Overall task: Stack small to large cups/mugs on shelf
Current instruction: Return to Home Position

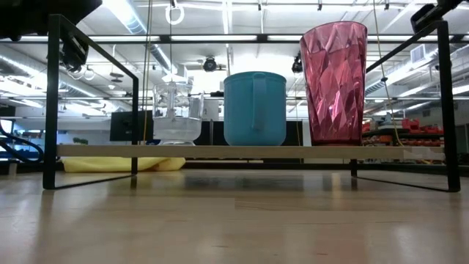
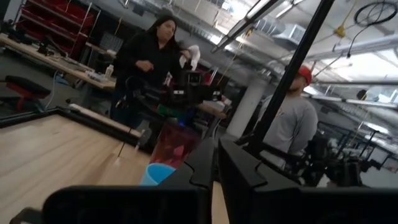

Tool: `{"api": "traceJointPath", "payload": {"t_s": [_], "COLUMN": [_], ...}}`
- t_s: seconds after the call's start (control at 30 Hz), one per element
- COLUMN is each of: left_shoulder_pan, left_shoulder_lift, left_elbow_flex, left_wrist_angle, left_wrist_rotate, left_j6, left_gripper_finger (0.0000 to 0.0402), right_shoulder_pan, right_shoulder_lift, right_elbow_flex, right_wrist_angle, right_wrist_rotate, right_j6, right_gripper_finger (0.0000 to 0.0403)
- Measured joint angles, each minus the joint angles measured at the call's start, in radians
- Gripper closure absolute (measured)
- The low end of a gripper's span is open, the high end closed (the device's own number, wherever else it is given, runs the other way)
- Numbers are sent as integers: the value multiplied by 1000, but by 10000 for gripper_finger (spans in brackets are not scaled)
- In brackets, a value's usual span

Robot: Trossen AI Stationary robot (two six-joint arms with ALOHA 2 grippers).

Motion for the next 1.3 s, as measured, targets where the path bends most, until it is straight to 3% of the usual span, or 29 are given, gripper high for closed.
{"api": "traceJointPath", "payload": {"t_s": [0.27,0.57,0.97,1.3], "left_shoulder_pan": [0,-2,-2,-2], "left_shoulder_lift": [0,0,0,0], "left_elbow_flex": [0,0,0,0], "left_wrist_angle": [-25,-67,-328,-339], "left_wrist_rotate": [0,2,2,2], "left_j6": [2,103,136,137], "left_gripper_finger": [372,367,373,368], "right_shoulder_pan": [0,0,0,0], "right_shoulder_lift": [0,0,0,0], "right_elbow_flex": [0,0,0,0], "right_wrist_angle": [-71,-145,-334,-359], "right_wrist_rotate": [0,1,65,65], "right_j6": [83,-30,-26,-26], "right_gripper_finger": [288,288,288,288]}}
